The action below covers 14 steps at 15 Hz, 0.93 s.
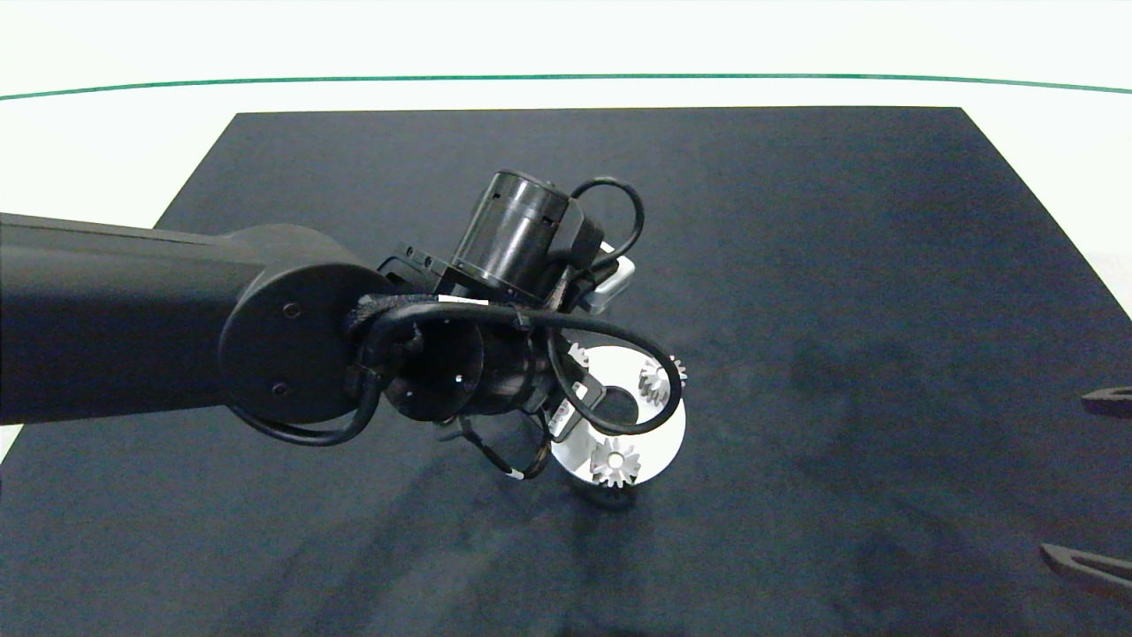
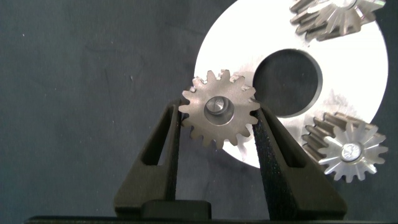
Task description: Install three planetary gears onto the carrier pins
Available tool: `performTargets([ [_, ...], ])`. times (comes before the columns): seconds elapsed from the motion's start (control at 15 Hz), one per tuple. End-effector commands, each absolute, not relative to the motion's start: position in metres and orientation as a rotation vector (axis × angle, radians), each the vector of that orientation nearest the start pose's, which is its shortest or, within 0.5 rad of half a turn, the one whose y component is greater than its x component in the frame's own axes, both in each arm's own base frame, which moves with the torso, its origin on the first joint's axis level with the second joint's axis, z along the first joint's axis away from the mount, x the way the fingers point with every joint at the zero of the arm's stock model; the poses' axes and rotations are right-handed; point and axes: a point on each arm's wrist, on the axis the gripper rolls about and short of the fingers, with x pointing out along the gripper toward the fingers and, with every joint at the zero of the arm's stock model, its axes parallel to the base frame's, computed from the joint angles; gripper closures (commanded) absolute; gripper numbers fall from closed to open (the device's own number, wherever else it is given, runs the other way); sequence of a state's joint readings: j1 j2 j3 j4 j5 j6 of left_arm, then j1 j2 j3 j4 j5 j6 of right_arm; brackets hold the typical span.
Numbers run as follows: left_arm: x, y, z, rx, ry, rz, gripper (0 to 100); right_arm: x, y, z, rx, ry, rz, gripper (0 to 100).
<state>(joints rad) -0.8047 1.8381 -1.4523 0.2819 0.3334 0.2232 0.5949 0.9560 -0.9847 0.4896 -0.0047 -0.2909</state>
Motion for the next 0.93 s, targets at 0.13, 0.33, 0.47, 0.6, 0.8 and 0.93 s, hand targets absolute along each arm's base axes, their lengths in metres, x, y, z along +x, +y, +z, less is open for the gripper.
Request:
performTargets([
  [0.13, 0.2488, -0.2475, 0.2292, 0.581, 0.521, -0.516, 100, 0.076, 0.0515, 0.2795, -0.42, 0.365, 0.645, 0],
  [0.33, 0.2515, -0.2502, 0.2262, 0.582, 0.516, -0.517, 100, 0.0762, 0.0516, 0.2782, -0.421, 0.369, 0.646, 0],
  [0.47, 0.2523, -0.2495, 0.2262, 0.585, 0.516, -0.515, 100, 0.0762, 0.0516, 0.2778, -0.421, 0.371, 0.646, 0],
  [0.6, 0.2529, -0.2477, 0.2269, 0.583, 0.516, -0.511, 100, 0.078, 0.0528, 0.2771, -0.424, 0.378, 0.647, 0],
  [0.8, 0.2512, -0.246, 0.2289, 0.582, 0.512, -0.511, 100, 0.078, 0.0529, 0.2767, -0.424, 0.38, 0.647, 0],
  [0.93, 0.2511, -0.2429, 0.2317, 0.576, 0.507, -0.505, 100, 0.0775, 0.0529, 0.2765, -0.425, 0.379, 0.65, 0],
])
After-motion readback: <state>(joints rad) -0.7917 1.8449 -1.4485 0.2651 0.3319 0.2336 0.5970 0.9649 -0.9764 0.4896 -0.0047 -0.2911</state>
